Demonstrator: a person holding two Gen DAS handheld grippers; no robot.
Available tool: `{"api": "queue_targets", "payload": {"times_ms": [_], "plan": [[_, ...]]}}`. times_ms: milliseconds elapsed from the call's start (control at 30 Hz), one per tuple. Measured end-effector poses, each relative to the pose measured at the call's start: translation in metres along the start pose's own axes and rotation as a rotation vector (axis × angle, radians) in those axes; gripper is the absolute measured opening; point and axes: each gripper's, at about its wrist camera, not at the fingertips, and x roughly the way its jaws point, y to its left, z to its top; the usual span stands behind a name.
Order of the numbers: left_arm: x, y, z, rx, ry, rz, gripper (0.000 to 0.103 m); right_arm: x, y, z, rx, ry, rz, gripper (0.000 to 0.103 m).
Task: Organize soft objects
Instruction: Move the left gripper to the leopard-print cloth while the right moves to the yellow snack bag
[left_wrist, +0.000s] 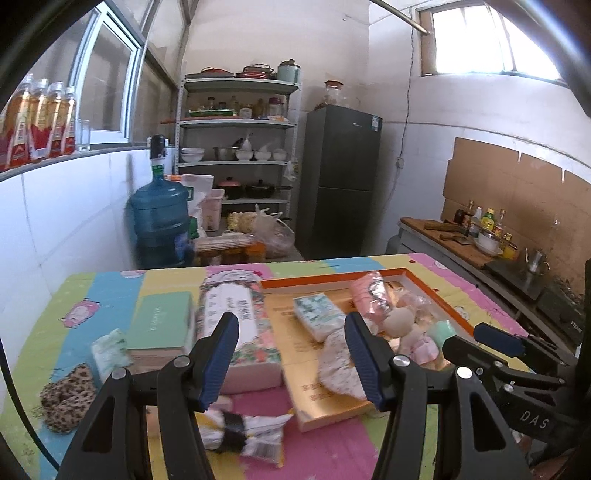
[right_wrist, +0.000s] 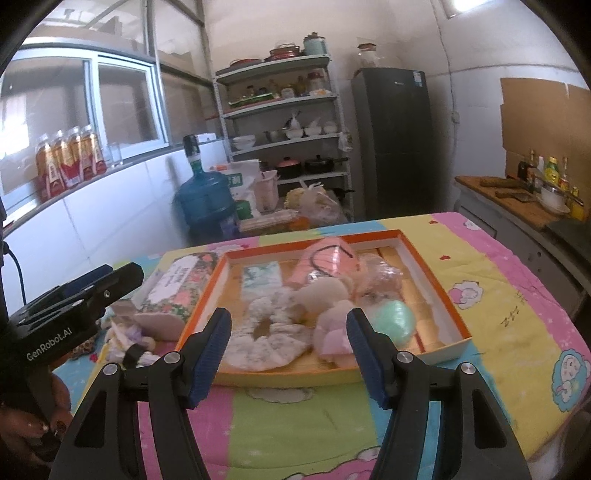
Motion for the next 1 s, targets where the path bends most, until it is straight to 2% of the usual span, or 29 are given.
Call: {"api": "queue_targets", "payload": {"times_ms": [600, 1000], "plan": [[-0.049, 0.067, -0.019, -0.057, -0.028, 0.083, 0.059, -0.004, 0.076, -0.008, -0.087, -0.009, 0.054, 0.067], [-0.073, 0.134, -0.045, -0.145, -0.020, 0.151, 0.059, 0.001, 0.119, -0.026, -0.179, 0.017, 0.083, 0.067]]}}
